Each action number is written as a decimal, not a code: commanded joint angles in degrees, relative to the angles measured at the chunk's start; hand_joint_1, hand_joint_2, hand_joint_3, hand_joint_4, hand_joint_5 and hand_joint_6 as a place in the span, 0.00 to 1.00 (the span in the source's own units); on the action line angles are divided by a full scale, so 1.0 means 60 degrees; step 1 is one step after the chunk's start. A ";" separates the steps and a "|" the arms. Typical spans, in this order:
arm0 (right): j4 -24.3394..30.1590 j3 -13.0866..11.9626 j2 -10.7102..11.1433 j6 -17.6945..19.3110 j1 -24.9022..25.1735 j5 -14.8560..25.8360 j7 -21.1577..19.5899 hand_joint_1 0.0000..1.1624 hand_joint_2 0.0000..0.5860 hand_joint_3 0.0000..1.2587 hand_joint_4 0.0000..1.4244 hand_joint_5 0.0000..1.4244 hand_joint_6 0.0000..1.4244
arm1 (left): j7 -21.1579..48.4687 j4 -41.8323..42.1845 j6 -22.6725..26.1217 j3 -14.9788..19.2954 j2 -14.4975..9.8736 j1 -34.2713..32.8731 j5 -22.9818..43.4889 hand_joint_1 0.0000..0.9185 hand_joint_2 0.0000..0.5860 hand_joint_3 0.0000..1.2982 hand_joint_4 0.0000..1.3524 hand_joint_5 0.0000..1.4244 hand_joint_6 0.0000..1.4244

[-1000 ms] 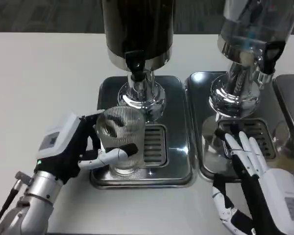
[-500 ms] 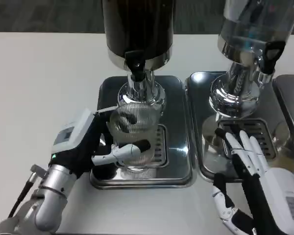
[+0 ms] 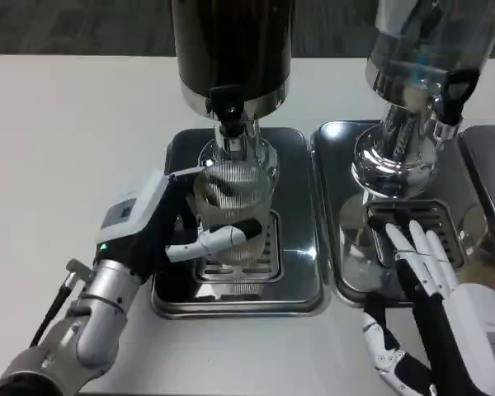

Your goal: Grasp the cup under the faucet to collect the drink, then remove the cup.

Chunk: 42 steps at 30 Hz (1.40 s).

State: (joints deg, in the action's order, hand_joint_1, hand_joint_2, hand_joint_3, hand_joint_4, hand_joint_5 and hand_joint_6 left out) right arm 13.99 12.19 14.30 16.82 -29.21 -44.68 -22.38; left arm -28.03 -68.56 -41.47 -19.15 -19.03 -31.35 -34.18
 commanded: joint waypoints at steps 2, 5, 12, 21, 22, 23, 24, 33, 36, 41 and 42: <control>0.0106 -0.0030 0.0017 0.0002 0.0005 0.0107 0.0149 0.48 1.00 0.08 0.00 0.00 0.19 | 0.0343 -0.0189 0.0300 -0.0034 -0.0002 -0.0077 0.0111 0.19 0.22 0.36 0.42 0.60 0.79; 0.0090 -0.0040 0.0006 0.0004 0.0033 0.0118 0.0169 0.48 1.00 0.08 0.00 0.00 0.19 | 0.0398 -0.0179 0.0304 -0.0027 -0.0067 -0.0030 0.0122 0.12 0.18 0.34 0.40 0.58 0.77; -0.0011 -0.0023 -0.0001 0.0016 0.0095 0.0178 0.0178 0.48 1.00 0.08 0.00 0.00 0.19 | 0.0586 -0.0161 0.0177 -0.0016 -0.0161 0.0031 0.0176 0.05 0.13 0.29 0.38 0.56 0.74; -0.0125 0.0008 -0.0004 0.0013 0.0214 0.0227 0.0185 0.48 1.00 0.08 0.00 0.00 0.20 | 0.0725 -0.0041 -0.0082 -0.0035 -0.0328 0.0165 0.0295 0.04 0.13 0.27 0.37 0.55 0.72; -0.0134 0.0015 0.0006 0.0025 0.0234 0.0227 0.0193 0.48 1.00 0.08 0.00 0.00 0.20 | 0.0729 -0.0026 -0.0105 -0.0037 -0.0345 0.0193 0.0306 0.04 0.13 0.27 0.37 0.55 0.72; -0.0138 0.0017 0.0016 0.0026 0.0256 0.0229 0.0207 0.48 1.00 0.08 0.00 0.00 0.20 | 0.0728 -0.0015 -0.0116 -0.0043 -0.0353 0.0212 0.0312 0.04 0.13 0.27 0.37 0.55 0.72; -0.0152 0.0015 0.0022 0.0040 0.0280 0.0235 0.0203 0.48 1.00 0.08 0.00 0.00 0.20 | 0.0734 -0.0005 -0.0127 -0.0043 -0.0363 0.0233 0.0323 0.04 0.13 0.27 0.37 0.55 0.72; -0.0245 -0.0007 0.0037 0.0104 0.0325 0.0311 0.0152 0.48 1.00 0.08 0.00 0.00 0.21 | 0.0893 0.0069 -0.0318 -0.0018 -0.0480 0.0440 0.0441 0.05 0.14 0.27 0.37 0.55 0.71; -0.0294 -0.0024 0.0035 0.0132 0.0320 0.0347 0.0123 0.48 1.00 0.08 0.00 0.00 0.22 | 0.0959 0.0112 -0.0387 -0.0010 -0.0514 0.0506 0.0468 0.05 0.14 0.27 0.37 0.55 0.70; -0.0333 -0.0051 0.0039 0.0199 0.0325 0.0379 0.0057 0.48 1.00 0.08 0.00 0.00 0.22 | 0.1072 0.0180 -0.0513 -0.0015 -0.0596 0.0629 0.0502 0.05 0.14 0.27 0.37 0.54 0.70; -0.0330 -0.0052 0.0044 0.0205 0.0327 0.0366 0.0054 0.48 1.00 0.08 0.00 0.00 0.22 | 0.1080 0.0203 -0.0542 -0.0021 -0.0621 0.0650 0.0501 0.05 0.14 0.27 0.37 0.54 0.70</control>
State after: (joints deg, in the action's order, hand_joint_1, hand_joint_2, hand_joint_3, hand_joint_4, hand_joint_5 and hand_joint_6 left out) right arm 12.15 12.15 14.25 17.05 -27.26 -42.93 -21.55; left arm -23.23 -67.05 -44.63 -18.88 -22.07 -29.36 -31.13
